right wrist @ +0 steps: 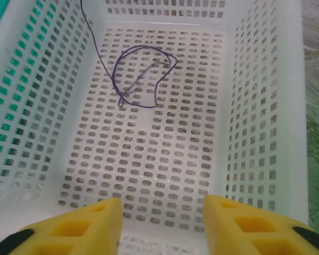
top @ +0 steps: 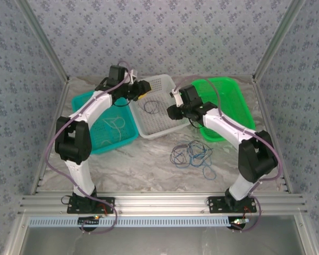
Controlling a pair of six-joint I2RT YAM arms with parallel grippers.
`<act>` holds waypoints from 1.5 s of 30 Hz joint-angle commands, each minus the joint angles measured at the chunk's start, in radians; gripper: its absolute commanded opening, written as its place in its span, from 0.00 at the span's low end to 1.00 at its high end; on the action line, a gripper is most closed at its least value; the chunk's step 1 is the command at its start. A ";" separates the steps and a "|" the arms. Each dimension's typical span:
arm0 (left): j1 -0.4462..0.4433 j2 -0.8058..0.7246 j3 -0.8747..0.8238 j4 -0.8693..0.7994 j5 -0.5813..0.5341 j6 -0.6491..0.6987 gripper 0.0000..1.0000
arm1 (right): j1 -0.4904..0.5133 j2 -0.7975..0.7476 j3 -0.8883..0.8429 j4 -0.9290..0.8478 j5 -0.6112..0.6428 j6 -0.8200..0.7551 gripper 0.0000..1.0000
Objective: Untangle the cables
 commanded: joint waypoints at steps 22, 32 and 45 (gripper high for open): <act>-0.317 -0.401 -0.390 -0.071 -0.206 0.539 0.77 | -0.076 -0.442 -0.404 -0.246 -0.102 0.308 0.63; -0.573 -0.229 -0.327 -0.222 -0.351 0.725 0.56 | -0.186 -0.586 -0.459 -0.231 -0.114 0.350 0.64; -0.624 -0.033 -0.233 -0.189 -0.494 0.749 0.52 | -0.275 -0.719 -0.502 -0.268 -0.145 0.354 0.67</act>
